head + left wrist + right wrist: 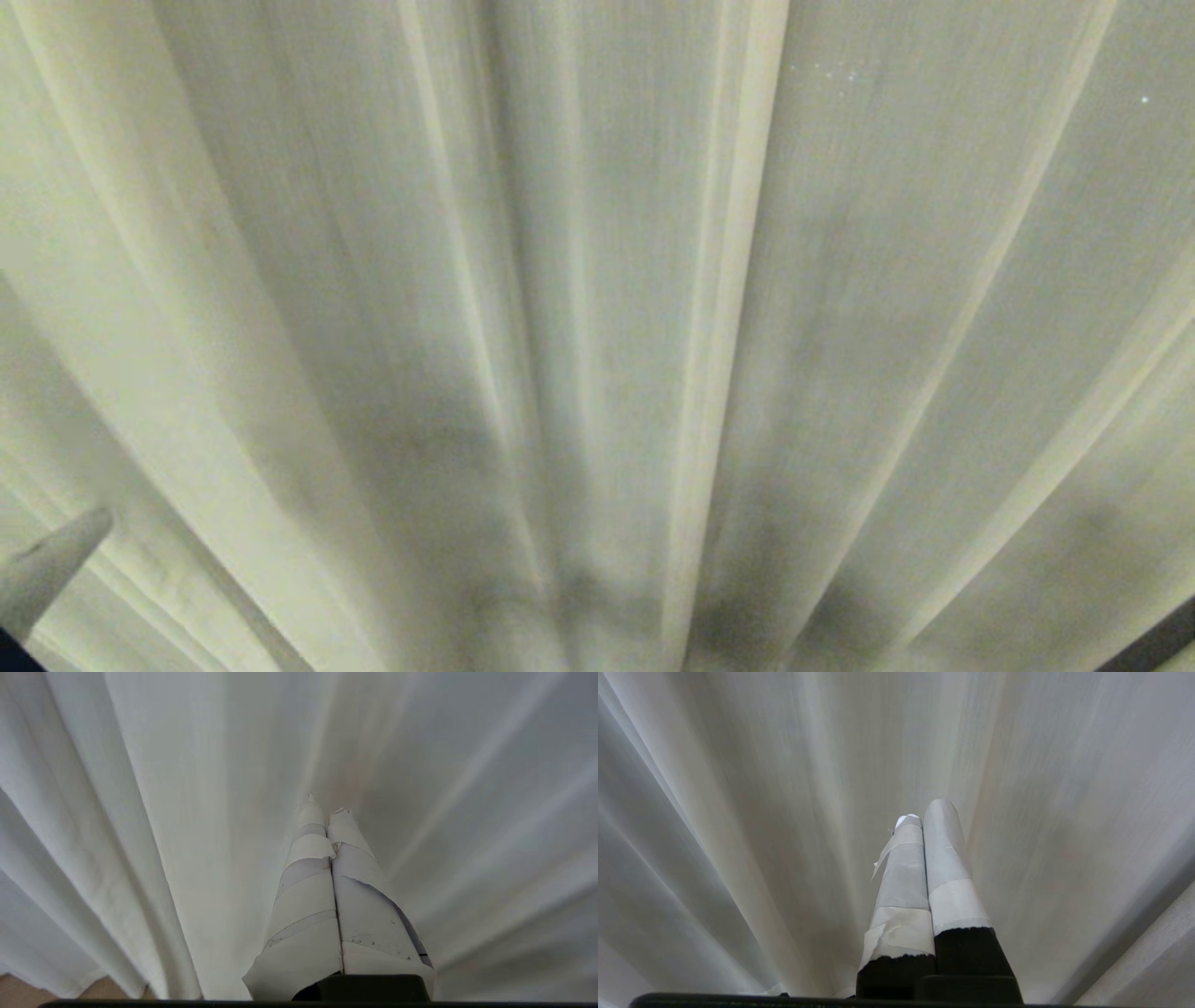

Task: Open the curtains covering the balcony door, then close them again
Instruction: Close the outer curtains on both sides

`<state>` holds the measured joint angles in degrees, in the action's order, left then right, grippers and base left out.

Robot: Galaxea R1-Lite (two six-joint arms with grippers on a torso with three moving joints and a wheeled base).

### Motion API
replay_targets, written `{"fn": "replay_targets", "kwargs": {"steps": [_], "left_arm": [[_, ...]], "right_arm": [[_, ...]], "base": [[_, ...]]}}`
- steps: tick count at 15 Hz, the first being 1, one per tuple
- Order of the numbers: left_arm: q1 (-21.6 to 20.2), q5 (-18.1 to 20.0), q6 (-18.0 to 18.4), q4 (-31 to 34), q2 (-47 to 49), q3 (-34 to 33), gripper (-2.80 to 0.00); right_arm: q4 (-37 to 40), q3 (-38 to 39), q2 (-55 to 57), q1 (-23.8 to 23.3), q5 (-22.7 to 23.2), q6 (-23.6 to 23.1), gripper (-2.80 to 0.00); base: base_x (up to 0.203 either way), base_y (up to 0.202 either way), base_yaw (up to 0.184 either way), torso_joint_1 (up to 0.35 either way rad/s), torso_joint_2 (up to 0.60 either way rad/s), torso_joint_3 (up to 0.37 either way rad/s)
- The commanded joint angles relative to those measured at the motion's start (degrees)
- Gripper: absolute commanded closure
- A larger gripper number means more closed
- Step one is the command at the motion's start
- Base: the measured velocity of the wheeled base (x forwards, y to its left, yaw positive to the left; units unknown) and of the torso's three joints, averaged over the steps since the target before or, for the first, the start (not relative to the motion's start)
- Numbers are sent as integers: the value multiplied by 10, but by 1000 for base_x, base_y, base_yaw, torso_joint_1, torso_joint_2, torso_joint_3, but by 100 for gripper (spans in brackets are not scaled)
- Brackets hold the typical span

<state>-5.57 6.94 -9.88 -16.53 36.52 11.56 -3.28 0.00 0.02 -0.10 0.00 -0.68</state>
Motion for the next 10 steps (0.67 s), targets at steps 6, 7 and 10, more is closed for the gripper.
{"fn": "replay_targets", "kwargs": {"steps": [6,7,10], "left_arm": [[65,-28,40,88,-191,-115,0],[65,-42,42,115,-213,-115,0],[54,-88,45,147,-291,-116,0]], "right_arm": [[-1,0,0,0,0,0,0],[-1,0,0,0,0,0,0],[-1,0,0,0,0,0,0]], "base": [[0,0,0,0,0,0],[0,0,0,0,0,0],[0,0,0,0,0,0]]}}
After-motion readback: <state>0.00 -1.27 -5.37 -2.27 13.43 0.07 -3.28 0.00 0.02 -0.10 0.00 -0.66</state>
